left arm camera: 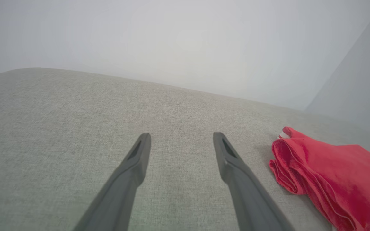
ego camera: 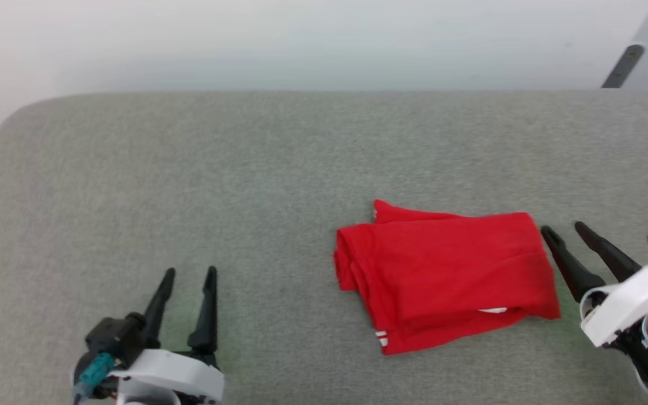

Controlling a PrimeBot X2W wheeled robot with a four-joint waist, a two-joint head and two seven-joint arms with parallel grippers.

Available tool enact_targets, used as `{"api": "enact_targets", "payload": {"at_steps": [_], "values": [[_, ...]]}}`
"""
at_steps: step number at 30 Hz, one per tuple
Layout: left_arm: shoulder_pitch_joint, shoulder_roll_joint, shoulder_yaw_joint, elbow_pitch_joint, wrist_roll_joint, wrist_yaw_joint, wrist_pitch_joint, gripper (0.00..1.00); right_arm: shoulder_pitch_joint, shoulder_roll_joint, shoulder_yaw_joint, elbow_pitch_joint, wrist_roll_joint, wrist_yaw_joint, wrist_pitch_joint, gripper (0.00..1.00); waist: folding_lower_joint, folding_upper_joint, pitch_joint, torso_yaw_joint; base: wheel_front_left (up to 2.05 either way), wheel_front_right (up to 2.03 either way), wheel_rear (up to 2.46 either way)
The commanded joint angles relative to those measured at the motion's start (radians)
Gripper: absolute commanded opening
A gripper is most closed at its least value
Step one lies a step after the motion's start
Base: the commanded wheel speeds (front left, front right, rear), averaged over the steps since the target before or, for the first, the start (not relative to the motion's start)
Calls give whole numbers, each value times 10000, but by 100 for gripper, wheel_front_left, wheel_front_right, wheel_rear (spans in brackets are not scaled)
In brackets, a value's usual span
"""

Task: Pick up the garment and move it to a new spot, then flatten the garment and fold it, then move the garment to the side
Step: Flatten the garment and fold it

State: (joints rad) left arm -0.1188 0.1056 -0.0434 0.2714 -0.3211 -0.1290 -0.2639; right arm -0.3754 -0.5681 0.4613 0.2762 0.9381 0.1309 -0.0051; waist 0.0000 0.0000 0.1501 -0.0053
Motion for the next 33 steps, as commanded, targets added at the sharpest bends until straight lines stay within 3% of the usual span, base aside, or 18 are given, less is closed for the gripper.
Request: {"api": "enact_targets", "payload": {"at_steps": [1, 7, 16, 33], "values": [[83, 59, 84, -80, 41, -24, 2, 100, 219, 161, -154, 236, -104, -3, -324, 100, 0, 0, -248, -287, 0, 0, 0], [477, 319, 228, -134, 429, -24, 2, 100, 555, 683, -575, 1098, -1257, -1, -1801, 100, 0, 0, -462, -515, 0, 0, 0], [1417, 297, 380, -674, 749, -24, 3, 100, 1524, 1009, -1800, 1205, -2842, -3, -2452, 100, 0, 0, -980, -351, 0, 0, 0], [3220, 343, 539, -2142, 879, -24, 3, 100, 4836, 2263, -5021, -1752, -3945, -3, -1713, 100, 0, 0, -1558, 280, 0, 0, 0]]}}
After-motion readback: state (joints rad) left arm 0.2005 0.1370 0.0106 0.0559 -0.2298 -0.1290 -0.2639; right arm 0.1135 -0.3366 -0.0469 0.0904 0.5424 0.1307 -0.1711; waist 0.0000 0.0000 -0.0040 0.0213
